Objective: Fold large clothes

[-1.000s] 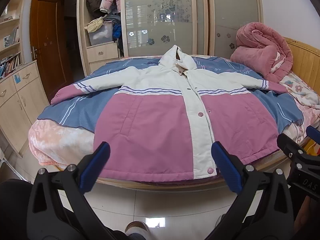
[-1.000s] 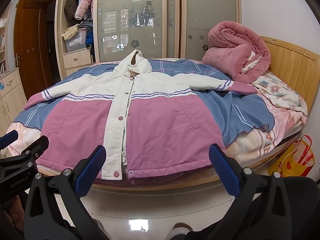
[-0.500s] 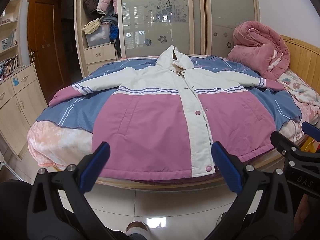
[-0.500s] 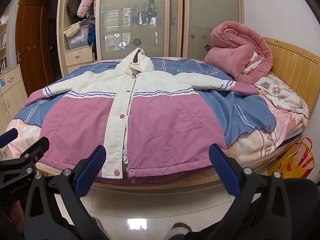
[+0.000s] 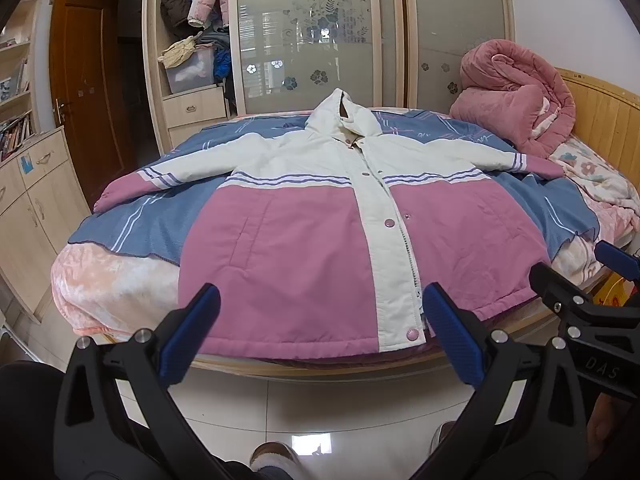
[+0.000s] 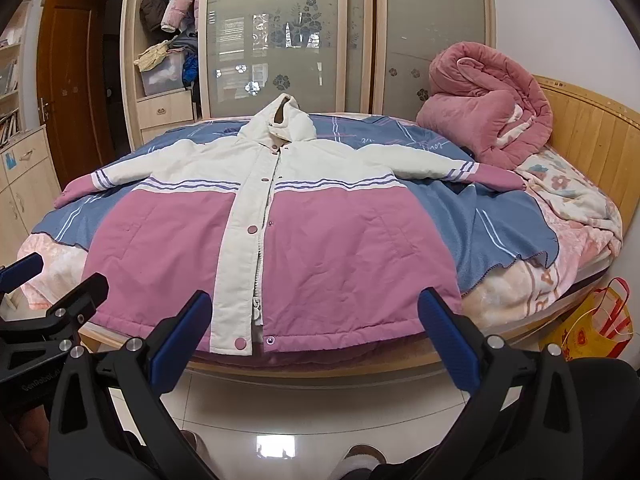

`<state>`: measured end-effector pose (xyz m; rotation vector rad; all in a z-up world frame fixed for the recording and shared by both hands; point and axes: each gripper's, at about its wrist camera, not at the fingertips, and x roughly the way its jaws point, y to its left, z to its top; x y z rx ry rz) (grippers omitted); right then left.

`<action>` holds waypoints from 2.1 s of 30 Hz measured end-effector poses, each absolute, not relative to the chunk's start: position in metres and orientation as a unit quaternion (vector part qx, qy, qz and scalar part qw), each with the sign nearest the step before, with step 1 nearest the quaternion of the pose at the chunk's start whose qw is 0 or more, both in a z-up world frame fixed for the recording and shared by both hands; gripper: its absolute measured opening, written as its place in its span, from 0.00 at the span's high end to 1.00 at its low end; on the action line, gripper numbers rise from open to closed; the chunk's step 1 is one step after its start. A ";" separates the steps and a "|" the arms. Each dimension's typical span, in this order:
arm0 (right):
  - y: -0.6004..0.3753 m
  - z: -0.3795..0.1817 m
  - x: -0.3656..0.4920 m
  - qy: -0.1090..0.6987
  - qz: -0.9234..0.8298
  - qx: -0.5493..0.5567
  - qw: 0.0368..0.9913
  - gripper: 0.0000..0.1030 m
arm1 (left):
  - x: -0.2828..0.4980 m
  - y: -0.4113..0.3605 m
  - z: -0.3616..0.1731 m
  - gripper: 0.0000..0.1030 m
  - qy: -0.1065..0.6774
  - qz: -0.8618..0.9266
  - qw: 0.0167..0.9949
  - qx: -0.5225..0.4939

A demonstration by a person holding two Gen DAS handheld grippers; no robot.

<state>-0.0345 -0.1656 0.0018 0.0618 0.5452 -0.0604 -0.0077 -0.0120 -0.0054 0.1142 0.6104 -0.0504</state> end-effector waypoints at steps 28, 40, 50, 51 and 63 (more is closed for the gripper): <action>-0.164 -0.006 -0.030 0.309 -0.029 0.013 0.951 0.01 | -0.009 -0.011 -0.008 0.02 0.305 -0.031 0.951 0.039; -0.173 -0.005 -0.027 0.317 -0.023 0.040 0.947 0.01 | -0.008 -0.013 0.003 0.02 0.301 -0.064 0.951 0.039; -0.188 0.014 -0.039 0.279 -0.057 0.064 0.956 0.01 | -0.016 -0.002 0.026 0.02 0.269 -0.048 0.961 0.050; -0.189 0.017 -0.041 0.273 -0.064 0.062 0.958 0.01 | -0.018 -0.003 0.027 0.02 0.267 -0.039 0.961 0.059; -0.208 0.082 -0.083 0.211 -0.044 0.102 0.971 0.01 | -0.051 0.036 0.066 0.02 0.248 -0.028 0.967 0.044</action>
